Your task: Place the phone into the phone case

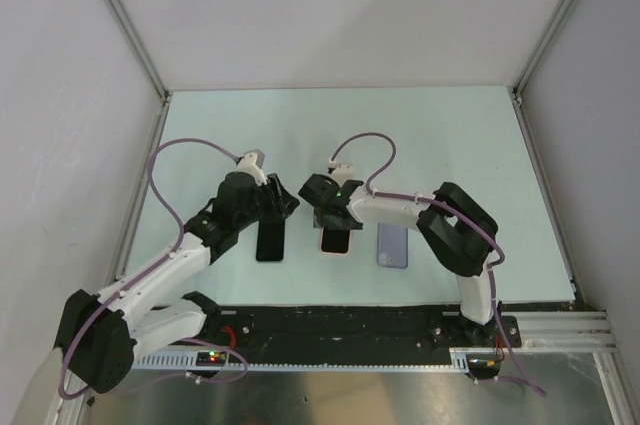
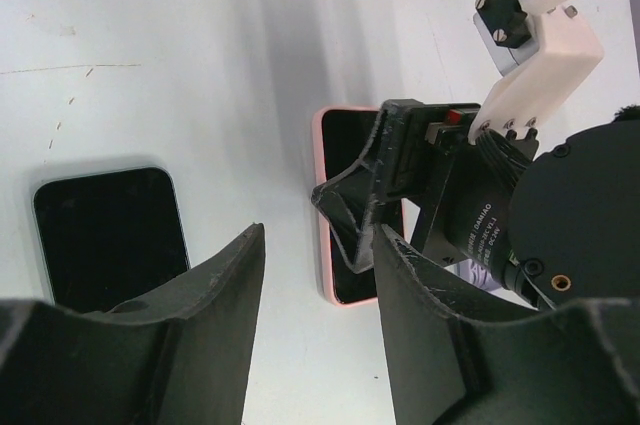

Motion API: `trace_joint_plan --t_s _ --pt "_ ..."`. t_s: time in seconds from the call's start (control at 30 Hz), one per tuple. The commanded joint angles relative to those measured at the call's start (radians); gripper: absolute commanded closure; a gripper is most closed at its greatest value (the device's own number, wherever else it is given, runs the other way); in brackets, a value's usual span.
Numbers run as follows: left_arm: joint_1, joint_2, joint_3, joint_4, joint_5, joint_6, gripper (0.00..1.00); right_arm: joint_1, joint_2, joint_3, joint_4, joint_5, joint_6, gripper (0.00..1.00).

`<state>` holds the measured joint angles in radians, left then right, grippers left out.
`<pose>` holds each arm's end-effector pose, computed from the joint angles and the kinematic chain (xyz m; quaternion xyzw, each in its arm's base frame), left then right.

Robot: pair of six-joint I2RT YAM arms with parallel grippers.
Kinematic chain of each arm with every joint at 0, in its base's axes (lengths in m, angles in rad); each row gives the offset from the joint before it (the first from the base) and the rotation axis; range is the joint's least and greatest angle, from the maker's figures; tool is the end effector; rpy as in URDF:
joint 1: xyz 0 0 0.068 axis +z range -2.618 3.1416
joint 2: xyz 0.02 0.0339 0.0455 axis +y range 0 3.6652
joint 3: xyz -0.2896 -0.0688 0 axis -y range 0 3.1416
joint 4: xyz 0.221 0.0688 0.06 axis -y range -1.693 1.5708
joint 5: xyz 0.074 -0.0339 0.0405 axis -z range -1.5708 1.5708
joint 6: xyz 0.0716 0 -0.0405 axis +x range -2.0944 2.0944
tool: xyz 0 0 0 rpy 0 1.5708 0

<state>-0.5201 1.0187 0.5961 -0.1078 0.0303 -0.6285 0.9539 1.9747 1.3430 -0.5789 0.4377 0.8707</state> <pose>0.1897 -0.1111 0.2505 -0.0395 0.8668 -0.2810 0.4101 0.2542 0.3059 0.1678 -0.0011 0.9611 0.0076 0.2759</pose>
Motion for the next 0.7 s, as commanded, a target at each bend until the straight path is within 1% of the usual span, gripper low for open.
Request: trace_joint_plan --t_s 0.0,0.07,0.13,0.2,0.33,0.4,0.53,0.67 --pt "0.011 -0.011 0.001 0.017 0.008 0.001 0.48 -0.002 0.032 0.024 -0.006 -0.002 -0.03 0.45" --pt "0.012 -0.006 0.004 0.016 0.008 0.002 0.48 -0.017 0.027 0.024 0.016 -0.031 -0.073 0.58" --pt "0.013 -0.002 0.006 0.018 0.007 0.002 0.48 -0.049 0.02 0.025 0.048 -0.07 -0.126 0.68" --pt "0.013 0.004 0.007 0.017 0.005 0.004 0.48 -0.093 0.012 0.034 0.064 -0.093 -0.175 0.73" --pt "0.017 0.021 0.007 0.021 -0.001 0.005 0.48 -0.204 0.01 0.07 0.104 -0.147 -0.276 0.77" --pt "0.021 0.031 0.008 0.022 -0.003 0.005 0.48 -0.248 0.015 0.098 0.119 -0.171 -0.322 0.78" --pt "0.026 0.053 0.01 0.024 0.001 0.003 0.48 -0.314 0.052 0.168 0.128 -0.214 -0.4 0.78" --pt "0.025 0.07 0.007 0.026 -0.005 -0.004 0.48 -0.35 0.104 0.239 0.121 -0.233 -0.467 0.77"
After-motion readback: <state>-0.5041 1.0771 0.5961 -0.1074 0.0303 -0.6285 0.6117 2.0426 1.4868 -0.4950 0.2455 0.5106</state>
